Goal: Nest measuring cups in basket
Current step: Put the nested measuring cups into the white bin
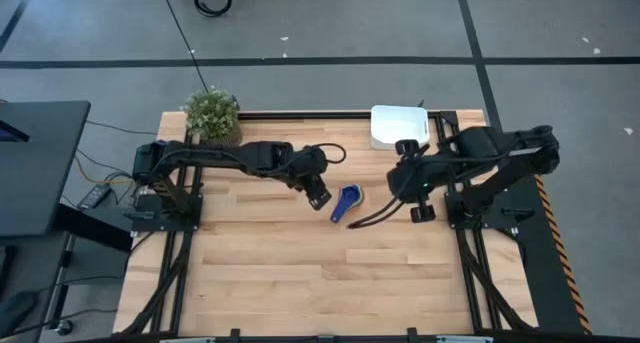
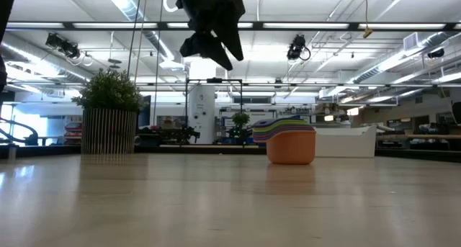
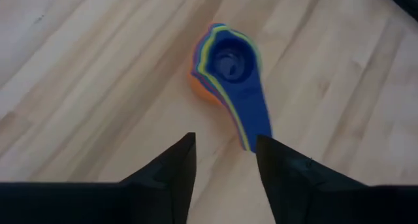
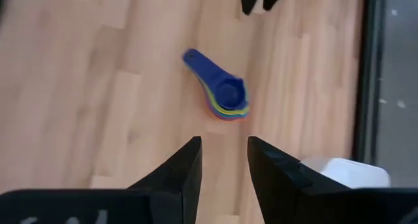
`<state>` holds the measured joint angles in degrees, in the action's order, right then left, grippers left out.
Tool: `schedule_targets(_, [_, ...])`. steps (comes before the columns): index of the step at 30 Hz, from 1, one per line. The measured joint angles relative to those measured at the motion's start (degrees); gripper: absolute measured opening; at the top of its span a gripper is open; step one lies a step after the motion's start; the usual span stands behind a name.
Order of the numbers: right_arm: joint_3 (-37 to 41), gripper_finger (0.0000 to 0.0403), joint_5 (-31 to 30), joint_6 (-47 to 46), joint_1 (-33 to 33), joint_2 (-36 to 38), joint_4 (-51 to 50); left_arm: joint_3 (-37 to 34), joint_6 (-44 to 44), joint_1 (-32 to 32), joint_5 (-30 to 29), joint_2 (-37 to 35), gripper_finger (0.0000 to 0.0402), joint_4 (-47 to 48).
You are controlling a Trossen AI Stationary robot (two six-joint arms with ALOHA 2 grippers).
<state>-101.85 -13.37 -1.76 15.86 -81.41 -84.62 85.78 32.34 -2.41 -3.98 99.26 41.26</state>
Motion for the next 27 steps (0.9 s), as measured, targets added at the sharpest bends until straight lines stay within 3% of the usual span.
schedule_targets(6, [-1.17, 0.013, 5.63, 0.24, 0.04, -0.02, -0.35, 0.0, 2.06, 0.43, 0.24, 0.0, 0.0093, -0.36])
schedule_targets(12, [-1.17, 0.013, 6.02, 0.37, 0.04, -0.02, -0.39, 0.04, 0.79, 1.56, 0.21, 0.79, 0.0042, -0.1])
schedule_targets(21, [-1.17, 0.013, 6.26, 0.42, 0.04, -0.04, -0.84, 0.04, 1.64, 2.65, 3.87, 6.61, 0.0102, -0.14])
schedule_targets(27, [-1.17, 0.013, 6.23, 0.42, 0.04, -0.04, -0.89, -0.01, 1.51, 2.53, 7.43, 6.58, 0.0143, -0.68])
